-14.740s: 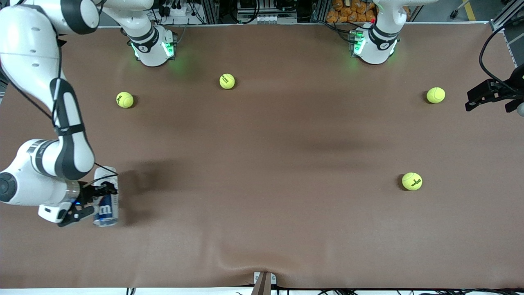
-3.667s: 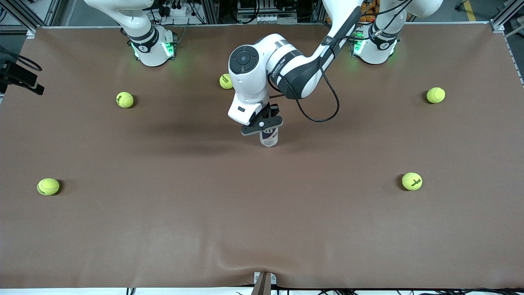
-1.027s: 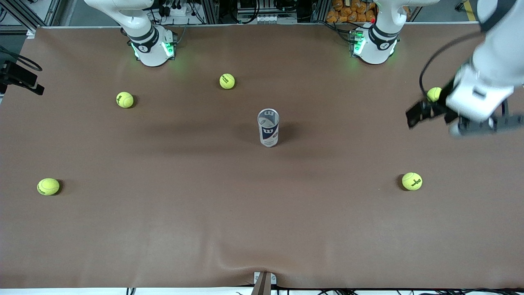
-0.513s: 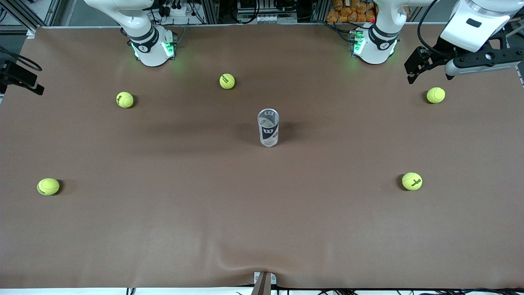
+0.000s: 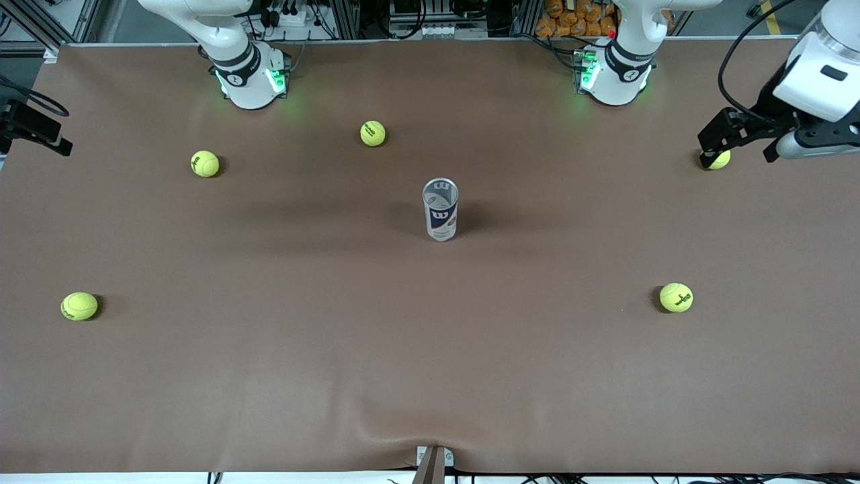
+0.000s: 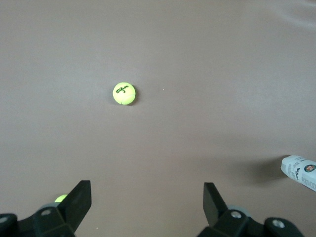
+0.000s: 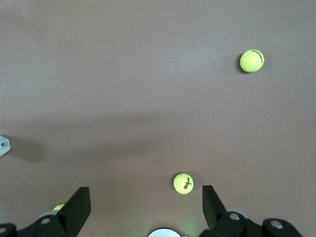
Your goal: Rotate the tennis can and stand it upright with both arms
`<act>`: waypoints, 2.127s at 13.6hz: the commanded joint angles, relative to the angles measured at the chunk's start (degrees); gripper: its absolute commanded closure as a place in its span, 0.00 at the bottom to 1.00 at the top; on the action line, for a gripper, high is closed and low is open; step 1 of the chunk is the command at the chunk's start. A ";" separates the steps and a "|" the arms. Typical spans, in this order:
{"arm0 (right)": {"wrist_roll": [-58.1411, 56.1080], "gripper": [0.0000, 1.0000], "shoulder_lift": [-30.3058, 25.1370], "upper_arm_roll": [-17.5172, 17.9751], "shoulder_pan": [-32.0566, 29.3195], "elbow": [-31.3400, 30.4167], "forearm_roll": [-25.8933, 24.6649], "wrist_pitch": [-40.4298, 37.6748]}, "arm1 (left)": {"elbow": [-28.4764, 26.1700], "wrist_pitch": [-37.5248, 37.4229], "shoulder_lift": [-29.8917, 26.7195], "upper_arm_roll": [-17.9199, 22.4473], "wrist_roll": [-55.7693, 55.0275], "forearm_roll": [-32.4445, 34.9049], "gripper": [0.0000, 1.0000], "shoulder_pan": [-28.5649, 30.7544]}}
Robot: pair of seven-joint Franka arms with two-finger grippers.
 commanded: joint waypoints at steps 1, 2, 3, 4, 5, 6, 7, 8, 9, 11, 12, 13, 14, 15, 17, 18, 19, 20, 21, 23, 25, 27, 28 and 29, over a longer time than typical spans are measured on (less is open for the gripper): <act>0.97 0.00 -0.10 0.58 -0.70 0.31 0.54 -0.32 | 1.44 -0.93 0.59 0.36 3.86 0.04 0.00 -0.08; 0.97 0.00 -0.10 0.58 -0.70 0.31 0.54 -0.32 | 1.35 -0.93 0.50 1.67 5.36 -0.04 0.00 -0.08; 0.97 0.00 -0.10 0.58 -0.61 0.31 0.54 -0.32 | 1.27 -0.93 0.59 2.55 5.64 -0.04 0.00 -0.08; 0.97 0.00 -0.10 0.58 -0.61 0.31 0.54 -0.40 | 1.09 -0.93 0.68 2.65 5.73 -0.04 0.00 0.10; 0.97 0.00 -0.10 0.58 -0.61 0.31 0.54 -0.40 | 1.09 -0.93 0.68 2.74 5.82 -0.04 0.00 0.27; 0.97 0.00 -0.10 0.58 -0.61 0.31 0.54 -0.40 | 1.09 -0.93 0.68 3.35 6.25 -0.04 0.00 0.27; 0.97 0.00 -0.10 0.58 -0.61 0.31 0.63 -0.49 | 1.09 -0.93 0.59 4.83 7.30 0.04 0.00 0.27; 0.97 0.00 -0.10 0.58 -0.52 0.31 0.63 -0.49 | 0.74 -1.02 0.42 5.72 8.70 0.04 0.00 0.27; 0.97 0.00 -0.10 0.58 -0.52 0.31 0.63 -0.49 | 0.48 -0.94 0.33 5.99 9.24 0.04 0.00 0.27; 0.97 0.00 -0.10 0.58 -0.52 0.31 0.63 -0.49 | 0.21 -1.11 0.41 6.78 9.24 -0.04 0.00 0.27; 0.97 0.00 -0.10 0.58 -0.52 0.31 0.54 -0.49 | 0.04 -1.02 0.41 7.13 9.59 -0.04 0.00 0.27; 0.97 0.00 -0.10 0.58 -0.52 0.31 0.63 -0.49 | 0.12 -1.11 0.41 7.13 10.38 -0.04 0.00 0.27; 0.97 0.00 -0.10 0.58 -0.52 0.31 0.63 -0.49 | 0.04 -1.11 0.24 7.13 12.30 -0.13 0.00 0.27; 0.97 0.00 -0.10 0.58 -0.52 0.31 0.54 -0.49 | 0.12 -1.11 0.24 7.13 13.89 -0.13 0.00 0.27; 0.97 0.00 -0.10 0.58 -0.52 0.31 0.54 -0.49 | 0.04 -1.11 0.32 7.31 14.26 -0.22 0.00 0.27; 0.97 0.00 -0.10 0.58 -0.52 0.31 0.54 -0.41 | 0.04 -1.11 0.50 8.00 14.26 -0.31 0.00 0.27; 0.88 0.00 -0.10 0.58 -0.52 0.31 0.54 -0.49 | -0.05 -1.11 0.59 8.27 13.82 -0.74 0.00 0.27; 0.79 0.00 -0.10 0.58 -0.52 0.31 0.54 -0.58 | -0.05 -1.11 0.59 8.27 13.47 -0.75 0.00 0.27; 0.27 0.00 -0.10 0.58 -0.52 0.23 0.46 -0.84 | 0.03 -1.11 0.59 8.27 13.38 -0.75 0.00 0.27; 0.18 0.00 -0.10 0.58 -0.70 0.23 0.02 -1.19 | 0.04 -1.11 0.59 8.27 13.38 -0.75 0.00 0.27; 0.18 0.00 -0.18 0.58 -0.79 0.23 -0.16 -1.28 | -0.05 -1.20 0.50 8.27 12.42 -0.75 0.00 0.27; 0.09 0.00 -0.18 0.50 -0.96 0.23 -0.51 -1.46 | -0.05 -1.20 0.50 8.27 11.27 -0.75 0.00 0.27; 0.09 0.00 -0.18 0.32 -1.05 0.31 -0.86 -1.46 | -0.05 -1.20 0.50 8.27 11.35 -0.75 0.00 0.27; 0.00 0.00 -0.18 0.32 -1.05 0.40 -1.73 -1.37 | -0.05 -1.20 0.50 8.27 11.44 -0.75 0.00 0.27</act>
